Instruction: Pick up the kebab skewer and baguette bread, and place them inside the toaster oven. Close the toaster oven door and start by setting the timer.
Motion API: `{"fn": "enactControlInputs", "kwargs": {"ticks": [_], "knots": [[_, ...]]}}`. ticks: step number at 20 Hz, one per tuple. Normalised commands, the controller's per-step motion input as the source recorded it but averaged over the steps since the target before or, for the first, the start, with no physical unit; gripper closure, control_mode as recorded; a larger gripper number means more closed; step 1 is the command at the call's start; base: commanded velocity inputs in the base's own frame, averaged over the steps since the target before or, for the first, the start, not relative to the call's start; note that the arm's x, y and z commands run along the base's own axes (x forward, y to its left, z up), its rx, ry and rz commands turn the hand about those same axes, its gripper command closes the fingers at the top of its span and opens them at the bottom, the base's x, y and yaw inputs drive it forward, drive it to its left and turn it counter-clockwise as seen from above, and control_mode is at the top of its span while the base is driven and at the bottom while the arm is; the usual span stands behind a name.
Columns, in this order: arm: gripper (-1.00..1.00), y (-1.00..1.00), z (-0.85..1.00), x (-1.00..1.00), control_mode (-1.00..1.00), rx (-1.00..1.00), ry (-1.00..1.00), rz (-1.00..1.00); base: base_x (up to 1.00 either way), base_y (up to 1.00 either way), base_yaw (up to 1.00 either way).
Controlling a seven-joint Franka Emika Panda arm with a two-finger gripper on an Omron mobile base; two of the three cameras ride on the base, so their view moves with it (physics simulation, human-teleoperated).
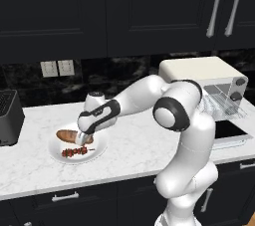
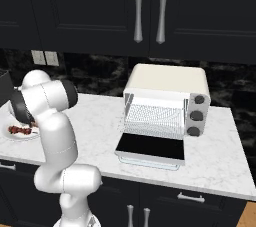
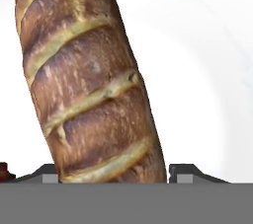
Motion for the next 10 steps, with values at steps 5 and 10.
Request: {"fn": "enactControlInputs", "kwargs": {"ticks": [5,10], "knots": [[1.00,-0.20,0.33,-0.64,-1.00,0.00,-0.09,0.00,0.00,0.00,0.00],[1.00,-0.69,0.68,-0.72,-1.00,0.00,-0.10,0.00,0.00,0.00,0.00]]}}
